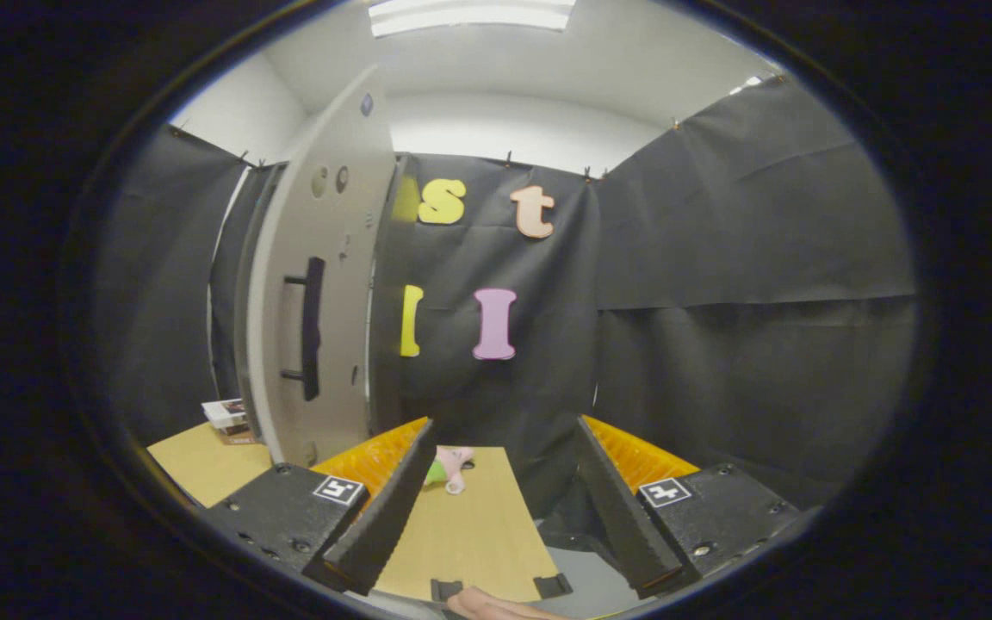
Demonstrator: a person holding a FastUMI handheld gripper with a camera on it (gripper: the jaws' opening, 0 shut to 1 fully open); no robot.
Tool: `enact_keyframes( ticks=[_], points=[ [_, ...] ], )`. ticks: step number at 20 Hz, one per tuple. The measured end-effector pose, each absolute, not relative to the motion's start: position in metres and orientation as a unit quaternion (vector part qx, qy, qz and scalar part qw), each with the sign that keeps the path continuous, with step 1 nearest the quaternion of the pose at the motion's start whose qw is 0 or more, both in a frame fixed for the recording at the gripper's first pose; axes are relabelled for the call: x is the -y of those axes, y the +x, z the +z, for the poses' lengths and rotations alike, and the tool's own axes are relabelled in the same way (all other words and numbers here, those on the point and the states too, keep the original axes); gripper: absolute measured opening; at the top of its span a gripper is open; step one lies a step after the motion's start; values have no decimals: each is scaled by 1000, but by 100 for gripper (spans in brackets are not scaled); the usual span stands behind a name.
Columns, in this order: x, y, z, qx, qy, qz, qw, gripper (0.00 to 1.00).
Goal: Open the shoe cabinet door, grab the shoes and put them into the shoe cabinet, then close the shoe cabinet door.
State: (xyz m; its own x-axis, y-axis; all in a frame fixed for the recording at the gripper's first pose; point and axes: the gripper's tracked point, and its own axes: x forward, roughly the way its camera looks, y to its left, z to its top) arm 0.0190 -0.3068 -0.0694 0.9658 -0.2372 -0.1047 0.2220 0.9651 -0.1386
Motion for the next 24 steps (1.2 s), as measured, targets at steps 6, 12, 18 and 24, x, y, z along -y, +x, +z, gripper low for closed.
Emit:
enact_keyframes(
  ticks=[6,12,18,24],
  points=[
    [312,89,-102,-63,-36,-73,995,100],
    [256,117,-82,-58,-33,-30,997,100],
    [200,129,-62,-50,-35,-5,998,100],
    [187,125,-53,-39,-61,-45,996,94]
  ],
)
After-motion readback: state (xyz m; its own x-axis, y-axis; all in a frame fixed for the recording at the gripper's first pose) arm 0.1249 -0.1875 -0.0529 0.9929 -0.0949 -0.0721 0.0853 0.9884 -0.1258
